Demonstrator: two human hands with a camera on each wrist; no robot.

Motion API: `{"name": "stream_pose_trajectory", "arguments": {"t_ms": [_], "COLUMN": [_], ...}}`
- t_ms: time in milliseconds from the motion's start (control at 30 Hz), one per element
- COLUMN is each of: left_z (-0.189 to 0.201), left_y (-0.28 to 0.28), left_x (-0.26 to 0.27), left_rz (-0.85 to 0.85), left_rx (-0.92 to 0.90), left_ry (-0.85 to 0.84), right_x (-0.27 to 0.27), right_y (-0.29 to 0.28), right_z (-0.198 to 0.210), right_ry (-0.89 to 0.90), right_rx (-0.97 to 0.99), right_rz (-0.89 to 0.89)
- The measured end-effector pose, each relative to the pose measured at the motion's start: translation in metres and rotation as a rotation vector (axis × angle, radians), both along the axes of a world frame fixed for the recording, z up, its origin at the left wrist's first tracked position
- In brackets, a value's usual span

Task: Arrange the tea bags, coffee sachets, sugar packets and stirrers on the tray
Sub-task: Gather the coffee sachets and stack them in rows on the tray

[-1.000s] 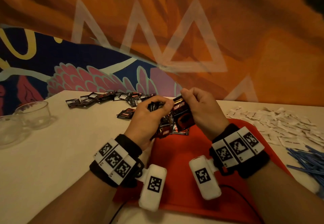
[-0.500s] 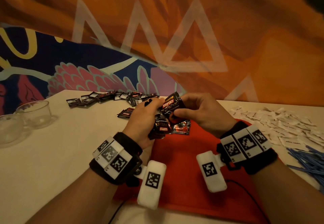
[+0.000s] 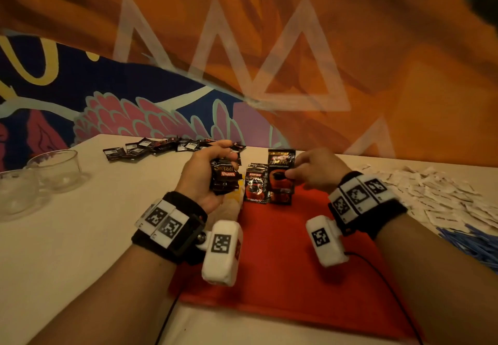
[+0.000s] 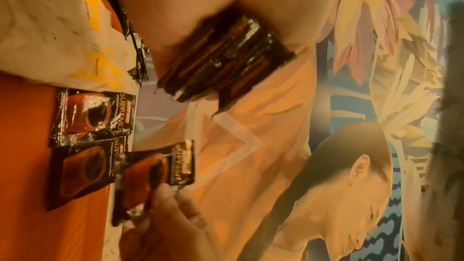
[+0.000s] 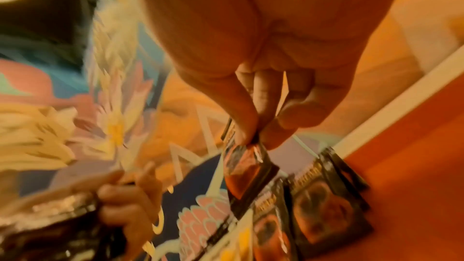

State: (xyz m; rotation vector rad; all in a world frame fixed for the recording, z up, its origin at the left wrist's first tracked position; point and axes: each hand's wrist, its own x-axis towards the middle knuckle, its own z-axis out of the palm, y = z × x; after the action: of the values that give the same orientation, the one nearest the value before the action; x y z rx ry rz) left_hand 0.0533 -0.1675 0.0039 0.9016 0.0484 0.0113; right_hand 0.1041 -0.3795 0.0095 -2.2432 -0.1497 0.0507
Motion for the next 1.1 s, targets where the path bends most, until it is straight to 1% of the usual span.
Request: {"name": "stream_pose_trajectory", "arguments": {"t_ms": [67,200,267,367,500,700,900,1033,1100], "left_z": [-0.001,-0.003,-0.004,-0.005,-0.007,-0.009,-0.01,-0.01,-0.011], "left_y": [0.002,0.008,0.011,0.015,0.02,0.023,0.023,0.022,0.021], "left_x": [0.002,0.006,0.008,0.011,0.014,0.018,0.018,0.018,0.018], "left_rz": [0.0,0.003,0.003,0.008,0.02,0.014,0.006,0.011,0.01], "left_rx": [-0.011,-0.036,-0.042,-0.063,-0.088,-0.086,-0.084,-0.098,-0.094], "left_ry": [0.011,0.022,0.018,0.018,0.027,0.036,0.036,0.04,0.039], "right_x": [0.007,0.014,0.018,0.024,0.03,0.031,0.032,0.036,0.035], "right_y": [0.012,0.034,0.043,0.055,0.062,0.064,0.064,0.063,0.062], "right_z": [-0.009,-0.019,-0.023,-0.025,-0.026,-0.03,-0.029,-0.033,-0.032], "right_ry": [0.092,0.199,0.209,0.206,0.209,0.148,0.16,0.17,0.179], "right_rx": [-0.074,-0.088,-0.144,-0.237,-0.272,-0.462,-0.473,-0.415,-0.431], "right_rz": [-0.011,-0.043,-0.04,-0.083,-0.131,-0.145,-0.145,-0.13,-0.13]}}
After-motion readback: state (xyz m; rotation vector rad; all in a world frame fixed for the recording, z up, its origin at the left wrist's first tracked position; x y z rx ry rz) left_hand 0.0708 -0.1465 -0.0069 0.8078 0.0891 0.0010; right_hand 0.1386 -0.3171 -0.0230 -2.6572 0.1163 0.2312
